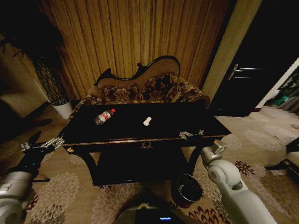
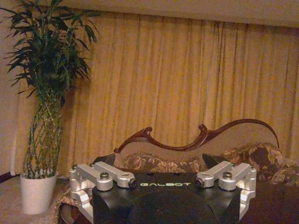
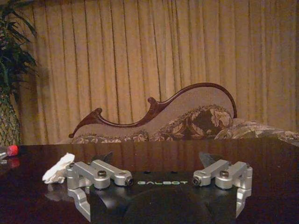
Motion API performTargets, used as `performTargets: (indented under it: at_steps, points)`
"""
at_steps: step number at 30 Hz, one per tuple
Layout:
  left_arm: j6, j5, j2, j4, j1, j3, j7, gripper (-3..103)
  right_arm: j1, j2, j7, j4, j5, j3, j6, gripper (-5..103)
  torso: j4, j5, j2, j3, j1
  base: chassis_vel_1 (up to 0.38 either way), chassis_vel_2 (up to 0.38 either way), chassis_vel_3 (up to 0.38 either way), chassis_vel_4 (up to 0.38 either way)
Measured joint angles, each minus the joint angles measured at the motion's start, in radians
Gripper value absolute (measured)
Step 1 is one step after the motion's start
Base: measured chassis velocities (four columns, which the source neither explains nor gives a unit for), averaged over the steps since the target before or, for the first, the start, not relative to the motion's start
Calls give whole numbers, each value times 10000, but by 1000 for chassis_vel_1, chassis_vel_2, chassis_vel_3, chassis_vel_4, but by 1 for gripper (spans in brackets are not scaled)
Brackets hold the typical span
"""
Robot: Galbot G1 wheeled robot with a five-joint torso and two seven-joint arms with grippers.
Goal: Move to the front of the table and place the trash on the table into the trash bin.
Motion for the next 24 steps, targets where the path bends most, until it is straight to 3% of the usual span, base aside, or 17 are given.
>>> performTargets:
  at_steps: [24]
  points:
    - [-2,45,-4,-1,-49,45,-35,100,64,17,42,-54,182,-37,17,100,0,0,0,0,0,0,0,0,0]
